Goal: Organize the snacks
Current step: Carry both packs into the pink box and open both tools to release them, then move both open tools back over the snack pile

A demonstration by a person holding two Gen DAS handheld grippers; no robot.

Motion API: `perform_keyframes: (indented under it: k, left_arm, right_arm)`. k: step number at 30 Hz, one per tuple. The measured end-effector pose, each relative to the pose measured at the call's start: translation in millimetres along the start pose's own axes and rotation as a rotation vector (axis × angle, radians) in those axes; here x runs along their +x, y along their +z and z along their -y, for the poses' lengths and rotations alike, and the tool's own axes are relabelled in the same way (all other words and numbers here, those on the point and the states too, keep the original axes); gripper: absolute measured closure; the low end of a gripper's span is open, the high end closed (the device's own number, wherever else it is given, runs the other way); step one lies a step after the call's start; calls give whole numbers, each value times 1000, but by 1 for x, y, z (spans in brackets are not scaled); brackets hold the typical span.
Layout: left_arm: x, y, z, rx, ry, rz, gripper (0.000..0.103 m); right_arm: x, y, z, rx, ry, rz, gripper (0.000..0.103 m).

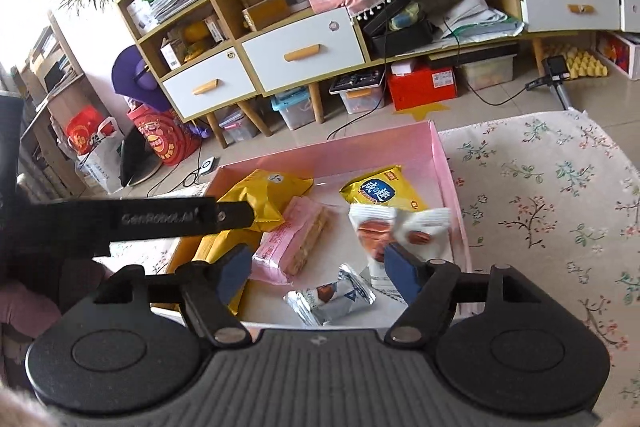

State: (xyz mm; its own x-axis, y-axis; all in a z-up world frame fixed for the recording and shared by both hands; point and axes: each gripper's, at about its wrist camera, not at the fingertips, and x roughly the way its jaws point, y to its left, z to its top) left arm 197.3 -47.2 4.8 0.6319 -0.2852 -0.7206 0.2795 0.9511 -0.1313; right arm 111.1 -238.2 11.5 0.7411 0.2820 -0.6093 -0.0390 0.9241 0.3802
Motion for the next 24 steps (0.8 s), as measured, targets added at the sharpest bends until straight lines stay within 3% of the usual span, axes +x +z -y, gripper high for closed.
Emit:
perform_keyframes:
  k: [24]
  left_arm:
    - [-78,-83,-11,-7,19,-21,8]
  right_arm:
    - [-56,-14,-21,-123,-54,7,5]
